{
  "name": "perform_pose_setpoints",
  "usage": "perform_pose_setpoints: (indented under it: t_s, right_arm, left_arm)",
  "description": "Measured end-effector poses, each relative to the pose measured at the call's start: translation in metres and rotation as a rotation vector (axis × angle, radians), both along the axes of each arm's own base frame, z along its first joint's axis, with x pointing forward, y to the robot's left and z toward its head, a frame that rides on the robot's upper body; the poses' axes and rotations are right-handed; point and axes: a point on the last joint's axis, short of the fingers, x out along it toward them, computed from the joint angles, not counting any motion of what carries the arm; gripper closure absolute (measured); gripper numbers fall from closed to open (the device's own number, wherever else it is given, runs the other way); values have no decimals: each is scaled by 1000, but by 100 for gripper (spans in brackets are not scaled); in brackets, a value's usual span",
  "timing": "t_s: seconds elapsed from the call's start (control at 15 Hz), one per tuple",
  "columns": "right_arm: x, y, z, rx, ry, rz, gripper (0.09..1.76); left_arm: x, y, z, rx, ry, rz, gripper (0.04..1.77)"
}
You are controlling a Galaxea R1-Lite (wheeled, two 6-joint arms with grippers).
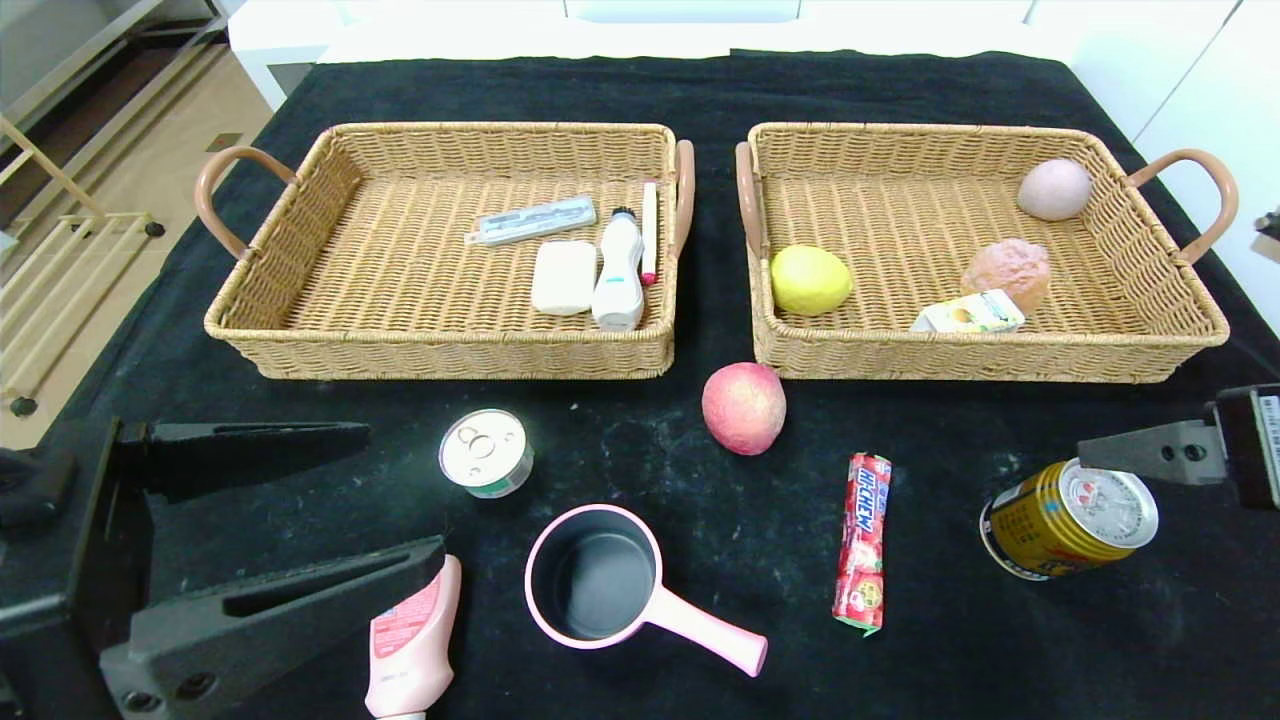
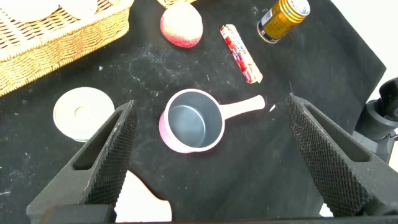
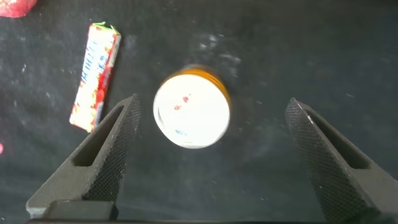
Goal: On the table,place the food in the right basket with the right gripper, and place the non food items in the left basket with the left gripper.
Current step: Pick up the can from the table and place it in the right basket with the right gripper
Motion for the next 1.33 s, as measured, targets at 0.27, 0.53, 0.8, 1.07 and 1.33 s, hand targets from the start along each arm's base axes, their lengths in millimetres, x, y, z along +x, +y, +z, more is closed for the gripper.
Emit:
perform_pose_setpoints:
  t_s: [0.27,0.53,0.8,1.07,1.33]
  right_arm:
    - [19,11,-9,2,57,-10,14]
    - [30,16,-21,1,110,-29,14]
    - [37,19,-32,9,171,-64,14]
    - [45,22,-49,12,235,-105,14]
    - [52,25,-59,-1,270,-116,14]
  left_arm:
    - [0,0,0,1,0,-3,9]
    - [-1,0,-1,1,1,-6,9]
    - [-2,0,0,-1,-4,-8,9]
    - [-3,1,0,-1,-6,-9,9]
    - [-4,1,0,-2,-9,-12,9]
